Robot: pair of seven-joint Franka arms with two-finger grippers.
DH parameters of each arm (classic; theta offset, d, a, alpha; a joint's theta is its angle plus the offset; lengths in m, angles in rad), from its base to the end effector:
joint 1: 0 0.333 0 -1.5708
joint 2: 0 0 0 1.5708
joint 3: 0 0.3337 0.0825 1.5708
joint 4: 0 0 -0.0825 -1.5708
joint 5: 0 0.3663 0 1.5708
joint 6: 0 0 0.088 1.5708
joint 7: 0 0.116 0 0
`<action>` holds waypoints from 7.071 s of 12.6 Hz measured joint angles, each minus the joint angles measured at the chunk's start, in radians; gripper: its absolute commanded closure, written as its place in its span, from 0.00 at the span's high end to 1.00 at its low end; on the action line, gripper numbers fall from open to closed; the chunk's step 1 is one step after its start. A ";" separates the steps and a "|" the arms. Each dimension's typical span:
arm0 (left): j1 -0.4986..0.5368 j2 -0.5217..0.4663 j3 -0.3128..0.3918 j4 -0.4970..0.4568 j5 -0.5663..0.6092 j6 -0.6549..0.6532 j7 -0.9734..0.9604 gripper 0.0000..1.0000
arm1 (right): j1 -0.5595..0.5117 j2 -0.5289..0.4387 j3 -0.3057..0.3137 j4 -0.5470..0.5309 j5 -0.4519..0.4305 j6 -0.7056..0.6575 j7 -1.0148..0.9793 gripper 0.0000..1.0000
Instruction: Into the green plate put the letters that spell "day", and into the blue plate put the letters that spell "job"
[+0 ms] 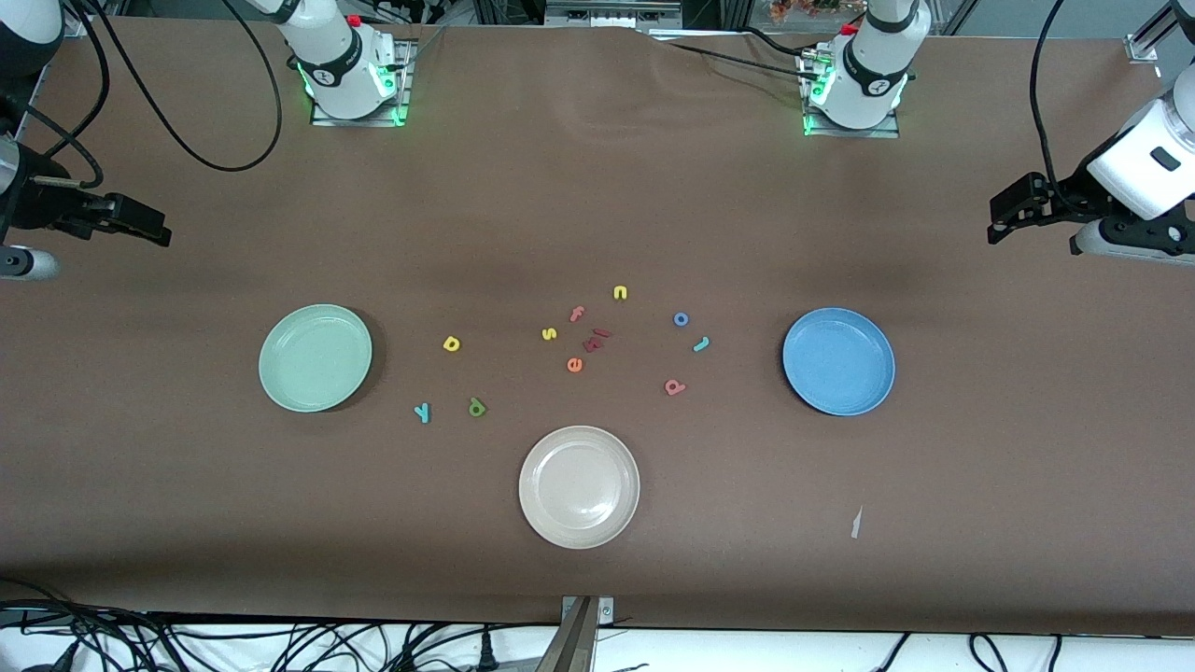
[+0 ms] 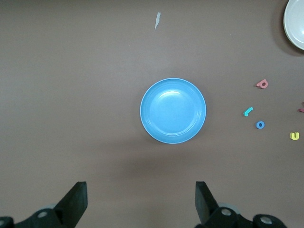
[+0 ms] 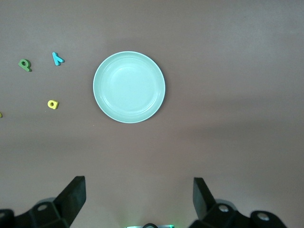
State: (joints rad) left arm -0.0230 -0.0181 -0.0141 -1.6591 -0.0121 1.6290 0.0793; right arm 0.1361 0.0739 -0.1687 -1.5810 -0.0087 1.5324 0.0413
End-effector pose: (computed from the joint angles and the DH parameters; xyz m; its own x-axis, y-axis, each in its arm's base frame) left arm 0.5338 -0.0212 0.6077 0.9933 -0.1154 -0.0110 -0.1153 -0.9933 0.0127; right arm 0.5515 -0.0156 0.5858 0.9899 -0.0750 -0.1202 -0.0723 -0.9970 0.0260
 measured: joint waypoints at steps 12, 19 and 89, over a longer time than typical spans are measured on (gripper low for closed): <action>0.000 0.000 0.000 0.000 0.000 0.000 0.000 1.00 | 0.013 0.017 0.010 0.000 0.000 0.000 0.000 1.00; 0.000 0.000 -0.001 0.000 0.000 -0.004 0.000 1.00 | 0.012 0.017 0.010 0.000 0.000 0.000 0.000 1.00; -0.029 0.023 -0.018 0.004 0.000 -0.012 0.004 1.00 | 0.138 0.117 0.015 -0.074 0.028 0.203 0.221 1.00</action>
State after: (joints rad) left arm -0.0520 0.0049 -0.0322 -1.6552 -0.0122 1.6170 0.0837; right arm 0.2738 0.1911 -0.1533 -1.6545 0.0188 1.7350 0.2623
